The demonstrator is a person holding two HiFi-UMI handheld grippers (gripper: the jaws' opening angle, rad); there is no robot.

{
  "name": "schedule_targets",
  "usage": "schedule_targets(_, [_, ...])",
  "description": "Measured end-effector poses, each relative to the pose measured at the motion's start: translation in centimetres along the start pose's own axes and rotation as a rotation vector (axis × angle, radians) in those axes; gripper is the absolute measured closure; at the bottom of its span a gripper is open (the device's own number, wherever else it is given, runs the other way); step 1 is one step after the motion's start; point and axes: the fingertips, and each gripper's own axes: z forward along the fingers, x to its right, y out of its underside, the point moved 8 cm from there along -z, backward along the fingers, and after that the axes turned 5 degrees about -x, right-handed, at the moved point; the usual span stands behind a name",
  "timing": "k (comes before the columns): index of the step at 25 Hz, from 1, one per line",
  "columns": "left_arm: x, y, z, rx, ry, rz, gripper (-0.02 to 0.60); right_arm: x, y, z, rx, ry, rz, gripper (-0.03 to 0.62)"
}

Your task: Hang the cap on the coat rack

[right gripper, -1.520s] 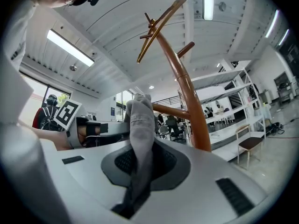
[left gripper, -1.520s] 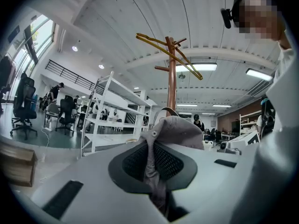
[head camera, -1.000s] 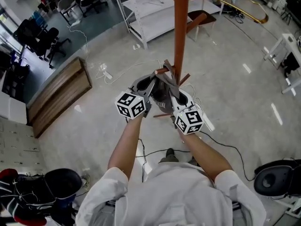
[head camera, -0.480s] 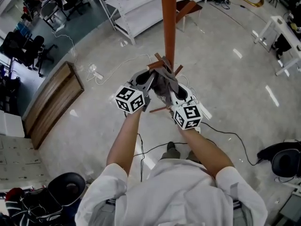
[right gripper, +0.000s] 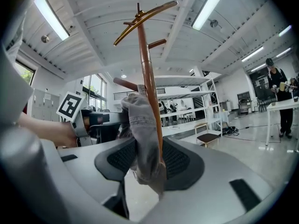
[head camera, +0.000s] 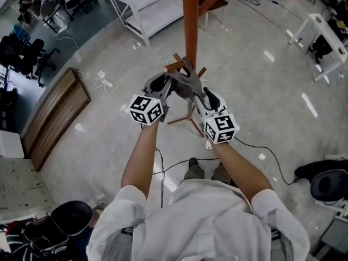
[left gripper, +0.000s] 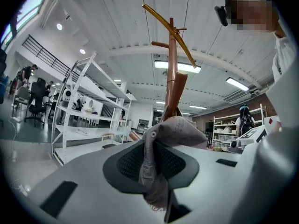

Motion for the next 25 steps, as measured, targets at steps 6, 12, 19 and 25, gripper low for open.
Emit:
schedule_targets(6, [-1.2, 0.9, -3.5, 0.014, -0.081, -0.008, 0.48, 1.0, 0.4, -1.6, -0.004, 0.023, -0.009, 0.433])
schedule_targets(12, [0.0, 1.8, -8.0, 0.035, -0.184, -0.073, 0.484, 3.7, -1.7, -4.8, 0.024, -0.005, -0.035, 0.465])
schedule_targets(19, [8.1, 2.5, -12.1, 0.108, -0.242, -0.11, 0.553, 6.8, -3.5, -12.4, 0.093, -0.102, -0.085, 0.551])
schedule_targets(25, [18.7, 1.7, -11.5, 0.16, -0.273, -0.069, 0.565, 10.6, -4.6, -20.8, 0.138, -0.211, -0.111, 0.563])
